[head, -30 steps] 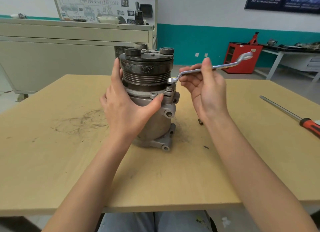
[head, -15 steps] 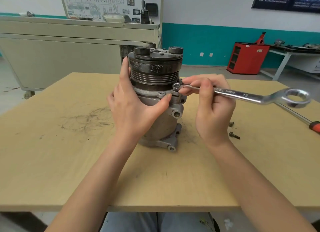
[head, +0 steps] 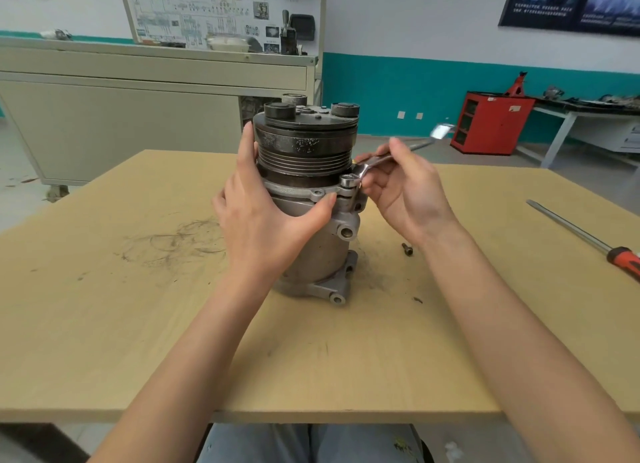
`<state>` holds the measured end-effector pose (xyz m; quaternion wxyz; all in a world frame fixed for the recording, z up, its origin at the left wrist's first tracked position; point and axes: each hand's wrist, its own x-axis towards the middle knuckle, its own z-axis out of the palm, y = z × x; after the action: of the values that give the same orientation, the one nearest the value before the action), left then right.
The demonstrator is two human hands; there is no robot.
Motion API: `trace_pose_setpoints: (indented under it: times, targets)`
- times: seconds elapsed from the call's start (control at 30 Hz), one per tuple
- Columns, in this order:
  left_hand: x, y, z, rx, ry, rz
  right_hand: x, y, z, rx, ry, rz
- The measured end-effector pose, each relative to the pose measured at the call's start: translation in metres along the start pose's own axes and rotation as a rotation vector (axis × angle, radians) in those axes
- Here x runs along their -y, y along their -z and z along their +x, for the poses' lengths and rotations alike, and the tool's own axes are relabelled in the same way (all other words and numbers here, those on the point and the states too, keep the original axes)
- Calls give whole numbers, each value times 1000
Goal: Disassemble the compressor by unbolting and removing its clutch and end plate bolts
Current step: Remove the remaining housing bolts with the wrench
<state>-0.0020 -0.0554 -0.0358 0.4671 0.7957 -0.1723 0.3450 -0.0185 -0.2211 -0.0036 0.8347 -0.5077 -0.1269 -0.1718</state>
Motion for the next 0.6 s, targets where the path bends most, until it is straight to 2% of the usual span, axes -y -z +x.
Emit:
trace_pose_setpoints:
  times: [0.07, 0.13, 0.2, 0.3, 0.47, 0.6]
  targets:
    - [0, 0, 0, 3, -1, 0, 4, 4, 9, 61, -137, 34]
    - [0, -1, 0, 11, -2, -2, 4, 4, 13, 46, -117, 43]
    - [1, -1, 1, 6, -2, -4, 3, 2, 12, -37, 39, -40]
    - [2, -1, 1, 10, -3, -1, 4, -4, -1, -140, 349, -290]
    - [1, 0, 0, 10, -3, 10, 5, -11, -24, -17, 804, -731]
    - [1, 0, 0, 12, -6, 16, -6, -12, -29, -14, 985, -868]
